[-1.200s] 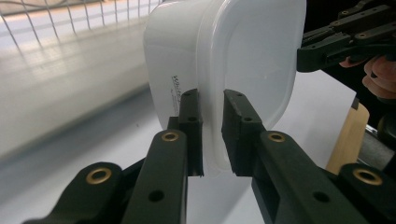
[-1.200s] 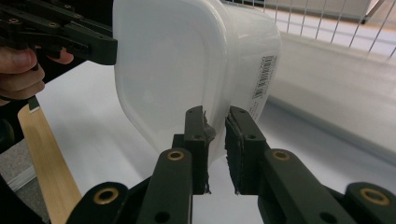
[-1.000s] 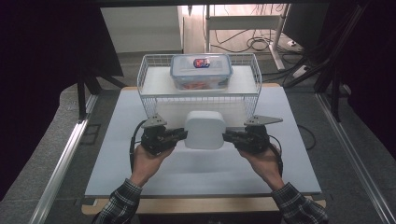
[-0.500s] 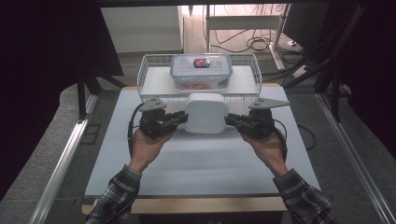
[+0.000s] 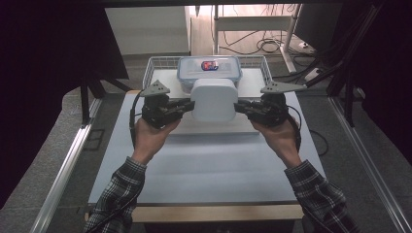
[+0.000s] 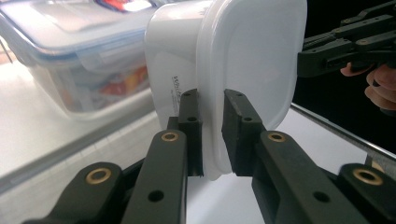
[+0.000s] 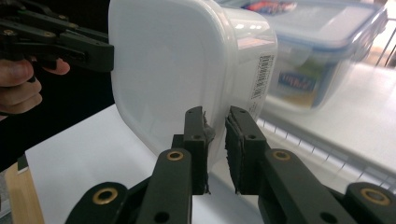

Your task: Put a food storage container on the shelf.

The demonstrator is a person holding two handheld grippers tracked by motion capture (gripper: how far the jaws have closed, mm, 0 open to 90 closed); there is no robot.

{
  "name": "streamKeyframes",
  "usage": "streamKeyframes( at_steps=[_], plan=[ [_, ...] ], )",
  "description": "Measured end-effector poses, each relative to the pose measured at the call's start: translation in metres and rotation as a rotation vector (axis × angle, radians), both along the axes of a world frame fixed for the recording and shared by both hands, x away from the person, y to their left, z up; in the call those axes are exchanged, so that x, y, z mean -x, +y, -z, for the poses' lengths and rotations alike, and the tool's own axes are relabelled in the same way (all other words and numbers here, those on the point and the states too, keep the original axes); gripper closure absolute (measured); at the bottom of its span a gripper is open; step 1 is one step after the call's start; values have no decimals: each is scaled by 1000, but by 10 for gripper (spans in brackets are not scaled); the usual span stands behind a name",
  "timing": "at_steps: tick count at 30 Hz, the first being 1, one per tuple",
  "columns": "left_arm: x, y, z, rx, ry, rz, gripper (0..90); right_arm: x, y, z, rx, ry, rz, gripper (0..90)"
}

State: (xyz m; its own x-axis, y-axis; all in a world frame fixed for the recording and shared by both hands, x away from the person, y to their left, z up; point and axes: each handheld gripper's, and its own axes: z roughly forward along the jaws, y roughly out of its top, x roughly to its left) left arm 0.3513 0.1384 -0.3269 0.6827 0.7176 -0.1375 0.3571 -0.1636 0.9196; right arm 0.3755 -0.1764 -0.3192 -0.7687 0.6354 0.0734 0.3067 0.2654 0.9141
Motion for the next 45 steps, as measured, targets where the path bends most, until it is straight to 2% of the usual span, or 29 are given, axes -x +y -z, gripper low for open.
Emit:
streamKeyframes(
  at_steps=[6,14,28,36,41,45],
  plan=[
    [-10,2,-14,11,-1,-13,784,-9,3,-18,-1,-25,12,782],
    [-19,4,-34,23,-22,-20,784,-18,6,-39,-21,-51,21,782],
    [-35,10,-64,35,-57,-52,786,-40,17,-65,-42,-68,46,771],
    [-50,9,-69,37,-47,-67,785,-56,22,-71,-35,-64,78,763],
    [-60,10,-66,58,-22,-69,779,-64,23,-71,-39,-46,88,758],
    [-65,10,-64,64,-20,-76,769,-67,25,-70,-39,-41,93,752]
  ],
)
